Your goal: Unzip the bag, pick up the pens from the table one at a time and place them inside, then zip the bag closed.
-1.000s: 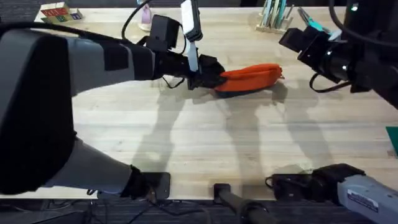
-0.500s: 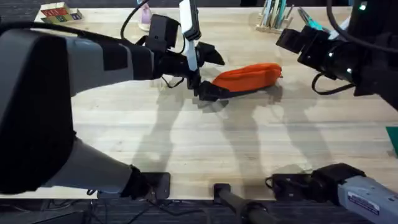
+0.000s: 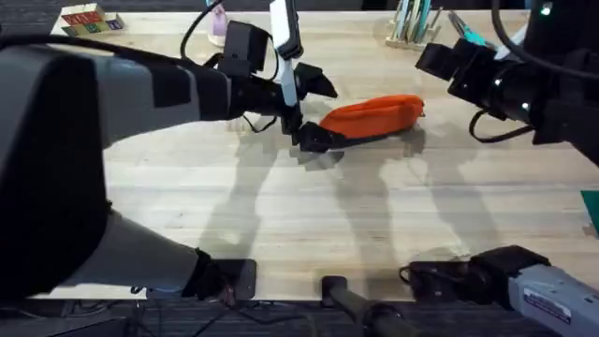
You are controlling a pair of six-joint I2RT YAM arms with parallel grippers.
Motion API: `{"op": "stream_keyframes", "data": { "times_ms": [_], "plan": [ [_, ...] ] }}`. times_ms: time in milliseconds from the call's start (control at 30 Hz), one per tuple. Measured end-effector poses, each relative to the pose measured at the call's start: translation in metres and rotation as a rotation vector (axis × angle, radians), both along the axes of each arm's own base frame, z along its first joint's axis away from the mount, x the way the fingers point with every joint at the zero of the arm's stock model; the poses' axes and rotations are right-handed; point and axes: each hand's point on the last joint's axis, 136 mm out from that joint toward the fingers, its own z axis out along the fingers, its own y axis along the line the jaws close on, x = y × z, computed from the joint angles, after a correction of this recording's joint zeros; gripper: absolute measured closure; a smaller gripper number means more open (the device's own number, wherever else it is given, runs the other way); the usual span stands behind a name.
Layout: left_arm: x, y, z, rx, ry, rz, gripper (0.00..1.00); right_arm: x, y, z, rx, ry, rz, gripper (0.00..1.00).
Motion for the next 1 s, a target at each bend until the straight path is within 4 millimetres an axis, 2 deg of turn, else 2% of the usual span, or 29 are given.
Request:
{"op": "stream_keyframes", "data": {
  "times_ms": [100, 233, 333, 467, 600, 833, 1000],
  "plan": [
    [0.005, 0.004, 0.011, 0.019, 0.008, 0.064, 0.007, 0.000, 0.000, 0.000, 0.000, 0.000, 0.000, 0.004],
    [0.007, 0.014, 0.038, 0.049, 0.008, 0.169, 0.008, -0.002, -0.001, -0.003, -0.003, 0.015, 0.000, 0.005],
    [-0.004, 0.025, 0.049, 0.095, 0.041, 0.230, 0.008, -0.005, -0.001, -0.006, -0.008, 0.034, 0.000, 0.004],
    [-0.023, 0.043, 0.053, 0.178, 0.092, 0.303, 0.007, -0.012, -0.002, -0.013, -0.017, 0.072, 0.001, 0.004],
    [-0.037, 0.058, 0.065, 0.223, 0.079, 0.359, 0.007, -0.019, 0.003, -0.018, -0.061, 0.112, 0.060, 0.004],
    [-0.050, 0.073, 0.104, 0.202, -0.017, 0.449, 0.008, -0.030, 0.035, 0.003, -0.133, 0.049, 0.283, 0.004],
    [-0.056, 0.095, 0.123, 0.201, 0.020, 0.622, 0.007, -0.048, 0.041, 0.017, -0.147, 0.014, 0.347, 0.004]
  ]
}}
